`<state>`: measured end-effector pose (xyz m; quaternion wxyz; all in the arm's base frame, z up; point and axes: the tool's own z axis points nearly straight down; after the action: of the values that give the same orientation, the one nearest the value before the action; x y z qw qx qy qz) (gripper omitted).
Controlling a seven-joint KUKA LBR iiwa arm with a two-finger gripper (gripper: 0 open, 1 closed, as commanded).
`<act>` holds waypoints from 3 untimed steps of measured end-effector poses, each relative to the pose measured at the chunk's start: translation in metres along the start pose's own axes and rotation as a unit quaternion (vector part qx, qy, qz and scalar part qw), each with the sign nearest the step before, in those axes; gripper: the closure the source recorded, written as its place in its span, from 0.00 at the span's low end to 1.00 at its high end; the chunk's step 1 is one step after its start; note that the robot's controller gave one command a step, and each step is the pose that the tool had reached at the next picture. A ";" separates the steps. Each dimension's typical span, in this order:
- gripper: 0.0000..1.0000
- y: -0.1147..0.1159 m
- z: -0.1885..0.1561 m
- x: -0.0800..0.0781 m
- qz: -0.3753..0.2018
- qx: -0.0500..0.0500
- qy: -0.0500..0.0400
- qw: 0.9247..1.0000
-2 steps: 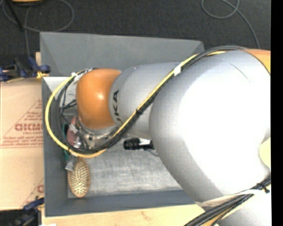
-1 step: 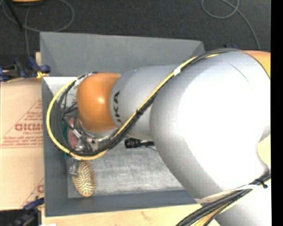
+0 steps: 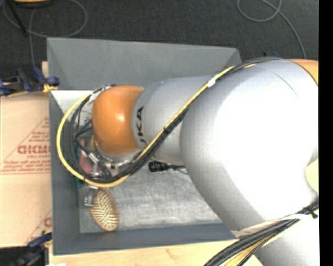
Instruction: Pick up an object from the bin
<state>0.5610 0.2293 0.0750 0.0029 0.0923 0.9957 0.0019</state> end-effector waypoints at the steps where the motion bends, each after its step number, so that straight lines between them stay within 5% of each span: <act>1: 0.00 -0.012 0.002 0.000 0.213 0.001 0.003 0.977; 2: 1.00 -0.031 0.001 -0.002 0.015 0.001 0.000 1.000; 3: 1.00 -0.031 0.001 -0.002 0.016 0.001 0.000 1.000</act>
Offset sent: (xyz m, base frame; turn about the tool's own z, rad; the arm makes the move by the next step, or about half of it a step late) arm -0.0074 -0.0301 -0.0050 0.0276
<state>0.5573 0.1982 0.0739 0.0031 0.1080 0.9941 0.0009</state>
